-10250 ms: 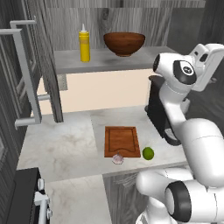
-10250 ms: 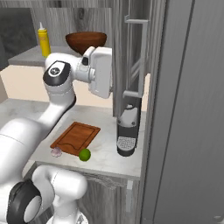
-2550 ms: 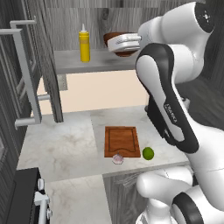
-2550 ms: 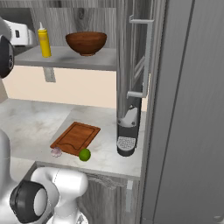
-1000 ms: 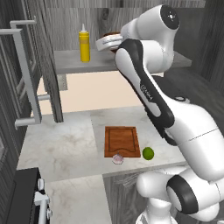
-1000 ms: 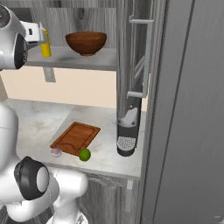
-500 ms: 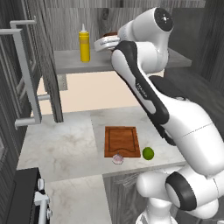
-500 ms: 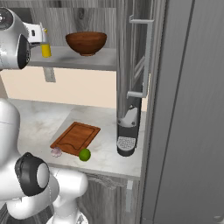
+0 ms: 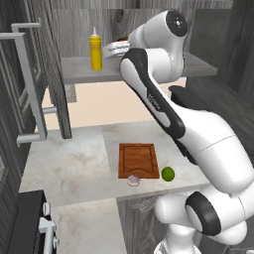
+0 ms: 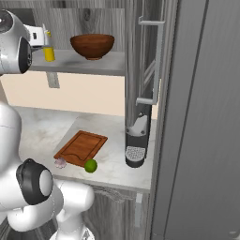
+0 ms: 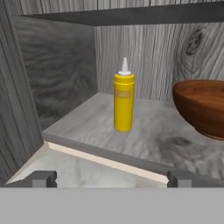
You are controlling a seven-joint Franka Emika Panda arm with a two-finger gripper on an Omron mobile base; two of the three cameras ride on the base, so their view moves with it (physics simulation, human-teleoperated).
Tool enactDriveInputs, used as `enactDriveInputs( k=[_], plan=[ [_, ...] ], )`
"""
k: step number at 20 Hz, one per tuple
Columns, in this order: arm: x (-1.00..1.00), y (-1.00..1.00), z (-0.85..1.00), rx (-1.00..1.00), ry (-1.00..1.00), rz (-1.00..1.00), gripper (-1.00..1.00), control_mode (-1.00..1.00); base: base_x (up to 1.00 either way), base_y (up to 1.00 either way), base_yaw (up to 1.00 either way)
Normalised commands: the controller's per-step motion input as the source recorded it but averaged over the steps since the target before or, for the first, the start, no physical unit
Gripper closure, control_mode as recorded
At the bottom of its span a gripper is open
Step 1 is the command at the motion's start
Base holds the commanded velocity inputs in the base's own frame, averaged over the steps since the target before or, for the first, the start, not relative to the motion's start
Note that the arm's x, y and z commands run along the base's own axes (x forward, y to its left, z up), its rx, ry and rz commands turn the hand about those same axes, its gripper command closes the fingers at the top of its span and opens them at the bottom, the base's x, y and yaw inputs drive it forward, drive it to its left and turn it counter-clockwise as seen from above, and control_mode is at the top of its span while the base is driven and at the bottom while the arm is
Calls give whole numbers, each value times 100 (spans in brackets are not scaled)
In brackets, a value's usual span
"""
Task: Open the cabinet. Place the bowl and condiment on the counter. Then place the lime and garlic on the cutting board.
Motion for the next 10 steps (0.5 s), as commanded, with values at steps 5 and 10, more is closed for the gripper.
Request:
enactDriveInputs(
  k=[5,10],
  plan=[
    [16,2,-4,0,0,0,-100,-100,0,0,0],
    [22,2,-11,0,0,0,-100,-100,0,0,0]
  ],
)
